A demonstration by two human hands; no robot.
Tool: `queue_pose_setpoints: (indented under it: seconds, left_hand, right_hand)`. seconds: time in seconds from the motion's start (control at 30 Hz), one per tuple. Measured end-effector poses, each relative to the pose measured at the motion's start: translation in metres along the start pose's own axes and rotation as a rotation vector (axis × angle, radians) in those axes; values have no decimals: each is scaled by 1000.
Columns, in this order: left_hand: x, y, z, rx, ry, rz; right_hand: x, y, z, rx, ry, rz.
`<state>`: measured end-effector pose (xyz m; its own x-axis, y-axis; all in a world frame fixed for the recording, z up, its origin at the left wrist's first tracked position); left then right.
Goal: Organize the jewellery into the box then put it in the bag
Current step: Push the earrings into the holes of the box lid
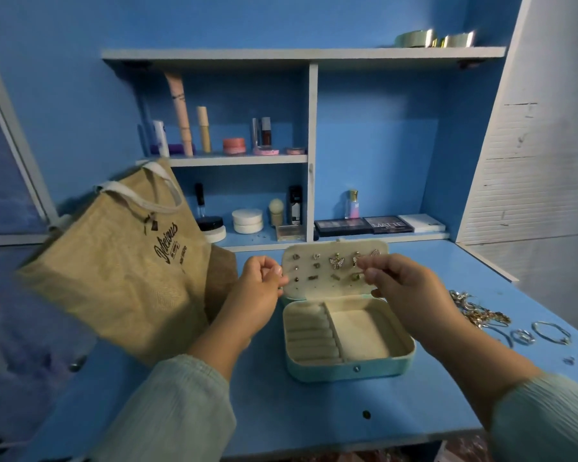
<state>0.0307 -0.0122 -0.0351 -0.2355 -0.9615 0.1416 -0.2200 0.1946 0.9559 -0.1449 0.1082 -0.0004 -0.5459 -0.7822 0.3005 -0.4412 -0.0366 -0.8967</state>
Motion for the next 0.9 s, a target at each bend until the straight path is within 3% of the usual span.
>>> queue_pose_setpoints:
  seconds: [0.37, 0.7, 0.9]
  left_hand:
    - [22, -13, 0, 95, 7, 25]
    - [27, -35, 4, 64, -61, -23]
    - [27, -39, 5, 4, -71, -35]
  right_hand:
    - [6, 12, 44, 115, -107, 94]
    - [24, 19, 81, -95, -235, 62]
    - [33, 18, 90, -158, -195, 28]
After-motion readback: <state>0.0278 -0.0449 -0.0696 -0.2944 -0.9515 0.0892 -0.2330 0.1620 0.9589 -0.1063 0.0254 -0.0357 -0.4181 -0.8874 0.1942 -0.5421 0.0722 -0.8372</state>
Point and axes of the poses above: each hand's wrist, its own x-axis towards the middle knuckle, its own z-axis out of the palm, y = z × x, the point moved 7 cm from there along x, towards the middle knuckle, and after that the axes turned 5 degrees about y, right-handed, at the moved point
